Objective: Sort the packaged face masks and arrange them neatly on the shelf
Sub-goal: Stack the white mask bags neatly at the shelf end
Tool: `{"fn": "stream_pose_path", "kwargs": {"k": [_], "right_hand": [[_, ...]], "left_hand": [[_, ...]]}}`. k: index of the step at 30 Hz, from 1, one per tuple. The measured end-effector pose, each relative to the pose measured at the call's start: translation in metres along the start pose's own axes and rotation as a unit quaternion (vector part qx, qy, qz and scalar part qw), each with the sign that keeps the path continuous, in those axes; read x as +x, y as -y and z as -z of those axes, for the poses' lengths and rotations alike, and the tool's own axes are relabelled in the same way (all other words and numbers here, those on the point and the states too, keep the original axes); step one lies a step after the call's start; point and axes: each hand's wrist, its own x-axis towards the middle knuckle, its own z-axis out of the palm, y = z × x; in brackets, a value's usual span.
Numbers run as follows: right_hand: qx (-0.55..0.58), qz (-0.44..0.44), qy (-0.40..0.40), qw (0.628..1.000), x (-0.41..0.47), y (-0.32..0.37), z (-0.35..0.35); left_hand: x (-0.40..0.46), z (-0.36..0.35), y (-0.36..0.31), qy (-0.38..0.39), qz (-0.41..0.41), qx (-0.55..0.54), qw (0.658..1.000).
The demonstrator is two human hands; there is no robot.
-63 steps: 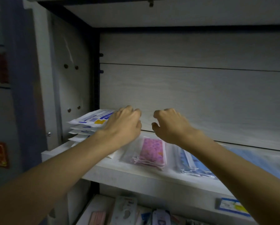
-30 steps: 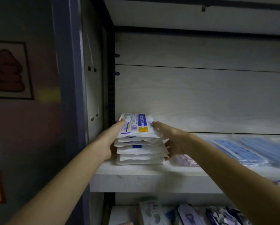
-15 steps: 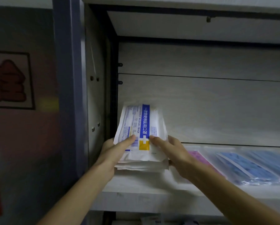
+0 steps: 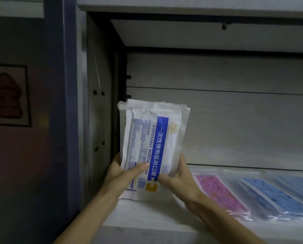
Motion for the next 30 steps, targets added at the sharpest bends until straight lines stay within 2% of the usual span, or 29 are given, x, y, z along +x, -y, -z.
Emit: {"fn": "stream_pose_path", "kwargs": {"k": [4,13,21,30], "right_hand": [[0.018,-0.003,0.013,1.0,0.0011,-0.0019,0.0008],[0.112,-0.007,0.0,0.994,-0.0003,0.0037,0.0015],[0.1,0.027,-0.028,0.994,0.0029,-0.0009,0.0049],[0.074,0.059,-0.006,0.995,0.0023,-0.0025,0.0053]], "left_hand": [[0.0007,0.0012,0.0013,-0.019,-0.01,-0.02,1.0],[0.0018,0.0006,0.0026,0.015,-0.034,-0.011,0.999],[0.001,-0.0003,0.0025,-0.008,-0.06,0.004,0.998],[-0.0037,-0.0044,0.0007,0.027,-0.076,0.01,0.997]]}}
